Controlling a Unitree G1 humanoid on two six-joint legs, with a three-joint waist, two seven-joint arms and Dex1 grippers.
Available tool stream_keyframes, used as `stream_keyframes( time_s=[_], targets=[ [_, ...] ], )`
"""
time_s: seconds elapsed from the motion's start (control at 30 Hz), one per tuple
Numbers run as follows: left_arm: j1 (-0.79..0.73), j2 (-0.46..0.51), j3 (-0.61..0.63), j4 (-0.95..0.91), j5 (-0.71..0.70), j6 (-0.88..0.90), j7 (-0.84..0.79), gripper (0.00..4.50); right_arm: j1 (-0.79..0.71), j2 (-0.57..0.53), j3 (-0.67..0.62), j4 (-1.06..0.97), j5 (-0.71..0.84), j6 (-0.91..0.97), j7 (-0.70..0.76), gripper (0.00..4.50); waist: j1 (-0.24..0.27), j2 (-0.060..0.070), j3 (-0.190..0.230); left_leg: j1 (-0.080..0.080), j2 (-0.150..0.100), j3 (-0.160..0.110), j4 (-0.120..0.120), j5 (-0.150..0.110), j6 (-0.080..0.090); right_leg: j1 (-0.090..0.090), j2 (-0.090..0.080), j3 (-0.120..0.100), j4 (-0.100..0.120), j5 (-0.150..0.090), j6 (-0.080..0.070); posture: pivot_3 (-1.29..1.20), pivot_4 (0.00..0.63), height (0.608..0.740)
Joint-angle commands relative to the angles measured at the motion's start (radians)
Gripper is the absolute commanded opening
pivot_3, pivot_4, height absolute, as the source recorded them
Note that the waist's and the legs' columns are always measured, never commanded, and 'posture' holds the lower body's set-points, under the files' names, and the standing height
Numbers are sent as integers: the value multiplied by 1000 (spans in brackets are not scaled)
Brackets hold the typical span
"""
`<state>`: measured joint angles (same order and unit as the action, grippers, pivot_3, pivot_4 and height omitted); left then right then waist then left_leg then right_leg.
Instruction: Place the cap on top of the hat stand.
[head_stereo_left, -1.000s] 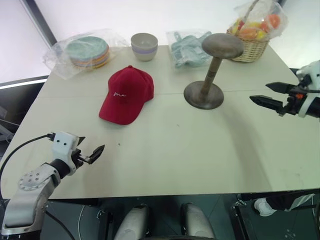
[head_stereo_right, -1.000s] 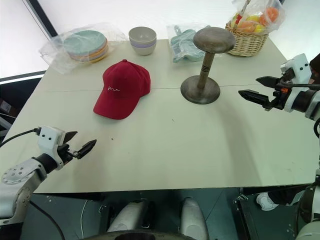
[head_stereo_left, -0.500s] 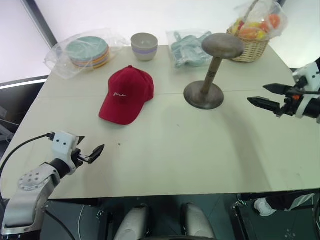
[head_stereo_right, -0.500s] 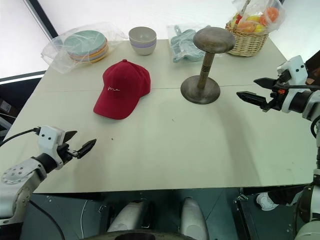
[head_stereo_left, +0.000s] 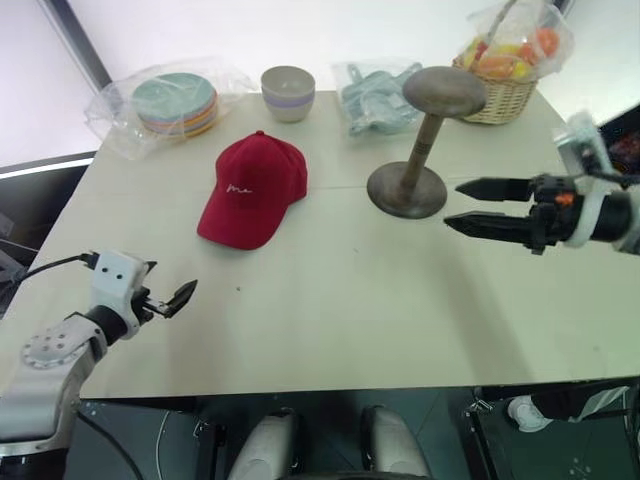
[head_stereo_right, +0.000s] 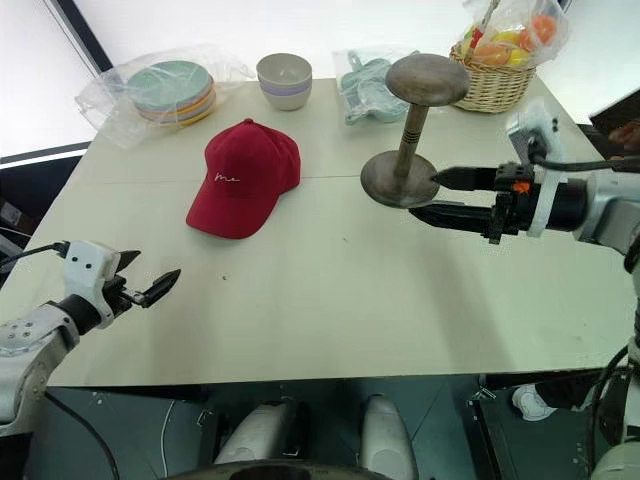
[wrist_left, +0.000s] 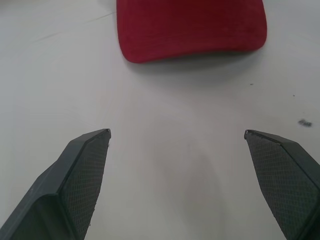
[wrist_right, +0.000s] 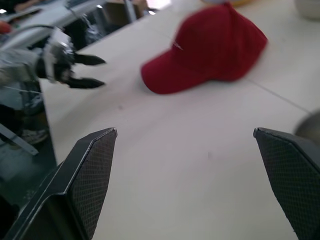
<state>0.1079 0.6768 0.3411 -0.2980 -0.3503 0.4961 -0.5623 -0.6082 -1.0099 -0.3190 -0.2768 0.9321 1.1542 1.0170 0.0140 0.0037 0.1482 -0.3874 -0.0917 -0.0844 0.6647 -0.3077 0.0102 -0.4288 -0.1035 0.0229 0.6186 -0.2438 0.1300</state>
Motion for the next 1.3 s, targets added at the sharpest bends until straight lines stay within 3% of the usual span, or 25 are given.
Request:
stream_keyframes(
  time_s=[0.03,0.13,0.23,0.37,0.5,0.7,0.97,1.3],
  targets=[
    [-4,55,8,-29,39,-19,-18,4481,-35,-2,-15,-42,56,28,-44,4500,1,0,0,0,0,0,0,0,0,0,0,0,0,0,0,0,150,740],
    [18,143,-41,-18,164,-148,-51,4481,-39,-3,0,-30,47,13,-55,4500,0,0,0,-1,0,1,1,0,0,0,-1,0,-1,0,0,0,150,740],
    [53,258,-90,57,339,-409,-77,4481,-17,-7,18,-19,17,-26,-42,4500,-1,0,0,-1,0,1,0,0,0,-1,-1,0,-1,0,0,0,150,740],
    [14,286,-93,181,421,-629,-40,4481,5,-14,26,-21,6,-57,-29,4500,-1,0,0,-1,0,1,-1,0,0,-2,-1,0,-1,0,-1,0,150,740],
    [-76,306,-156,393,614,-966,114,4481,9,-27,33,-8,-8,-90,-1,4500,1,0,0,-2,0,1,-1,0,0,-2,-1,0,-1,0,-1,0,150,740],
    [-297,317,-328,719,934,-1315,411,4481,16,-27,55,13,-40,-132,12,4500,-1,0,0,-2,-1,2,-1,0,0,-3,-1,-1,1,1,0,0,150,740],
    [-652,321,-590,1014,1312,-1454,780,4481,23,-20,54,2,-38,-141,-4,4500,-1,-1,1,-5,-2,4,1,3,-4,-11,-3,-2,11,1,0,0,150,740],
    [-914,198,-852,1311,1493,-1390,1032,4481,39,-65,-2,-60,37,-84,-24,4500,3,-1,1,-5,-3,5,2,3,-3,-11,0,-2,13,1,1,0,150,740]
  ],
)
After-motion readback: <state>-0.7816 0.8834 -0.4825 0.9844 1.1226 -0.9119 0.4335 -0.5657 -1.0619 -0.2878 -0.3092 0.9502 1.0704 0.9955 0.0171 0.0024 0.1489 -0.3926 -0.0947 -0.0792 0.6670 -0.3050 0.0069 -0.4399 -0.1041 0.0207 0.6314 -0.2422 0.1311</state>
